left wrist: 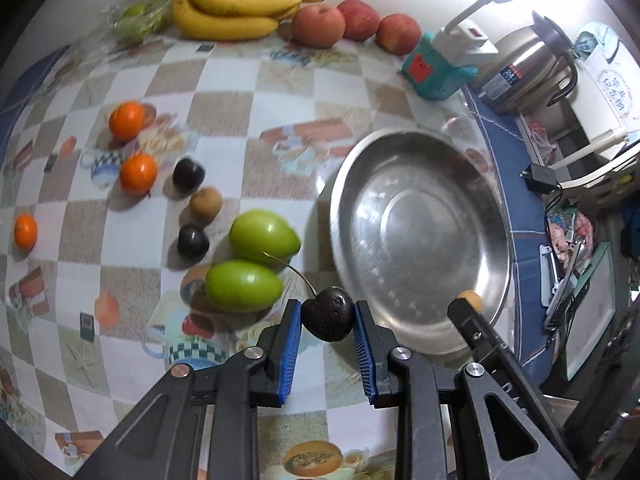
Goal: Organize fruits
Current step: 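Carry the brown fruit into the basin with the right gripper while the left gripper grasps the cherry, then open the right gripper over the basin while the left gripper lowers the cherry into it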
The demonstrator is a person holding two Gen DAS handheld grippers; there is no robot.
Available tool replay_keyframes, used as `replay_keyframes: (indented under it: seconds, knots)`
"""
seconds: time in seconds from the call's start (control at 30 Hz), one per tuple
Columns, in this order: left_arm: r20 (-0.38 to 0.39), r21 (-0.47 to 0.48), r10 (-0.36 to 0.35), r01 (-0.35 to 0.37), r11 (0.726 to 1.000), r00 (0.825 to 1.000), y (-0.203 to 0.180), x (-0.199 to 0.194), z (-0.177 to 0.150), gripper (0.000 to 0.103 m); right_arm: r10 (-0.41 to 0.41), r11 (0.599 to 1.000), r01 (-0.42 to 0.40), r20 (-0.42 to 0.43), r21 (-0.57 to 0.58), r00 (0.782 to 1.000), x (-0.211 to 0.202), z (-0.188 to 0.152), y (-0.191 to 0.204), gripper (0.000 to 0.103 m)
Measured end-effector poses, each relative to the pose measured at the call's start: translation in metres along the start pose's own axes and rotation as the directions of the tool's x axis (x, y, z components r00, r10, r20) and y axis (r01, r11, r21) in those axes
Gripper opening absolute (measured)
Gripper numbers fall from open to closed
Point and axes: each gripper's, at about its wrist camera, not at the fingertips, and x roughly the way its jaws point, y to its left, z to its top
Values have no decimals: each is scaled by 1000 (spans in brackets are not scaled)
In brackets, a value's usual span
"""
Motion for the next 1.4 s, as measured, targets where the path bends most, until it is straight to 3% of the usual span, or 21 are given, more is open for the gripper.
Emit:
replay_keyframes:
  seconds: [0.27,0.43,0.53,0.7,1.07,1.23,1.4]
  knots:
    - [13,28,-69,69,997,998,-24,6,41,28,-53,998,53,12,44,998,7,10,-8,26]
    - [38,64,-46,43,997,998,-37,16,60,28,-118,993,116,70,39,991,7,24,-12,26]
    - [51,93,-25,20,995,998,-39,28,60,28,-149,989,148,80,24,986,10,29,-13,26]
    - [5,89,-2,1,996,1000,-38,54,55,28,-175,984,173,59,34,983,19,33,-20,26]
    - [-26,174,51,-46,984,998,-58,74,38,28,-184,981,183,20,60,983,35,43,-30,26]
    - [-57,155,18,-9,988,998,-52,79,39,28,-196,980,195,23,49,980,39,48,-30,26]
    - [-45,163,39,-31,986,998,-47,77,38,28,-194,981,193,25,30,981,41,50,-25,26]
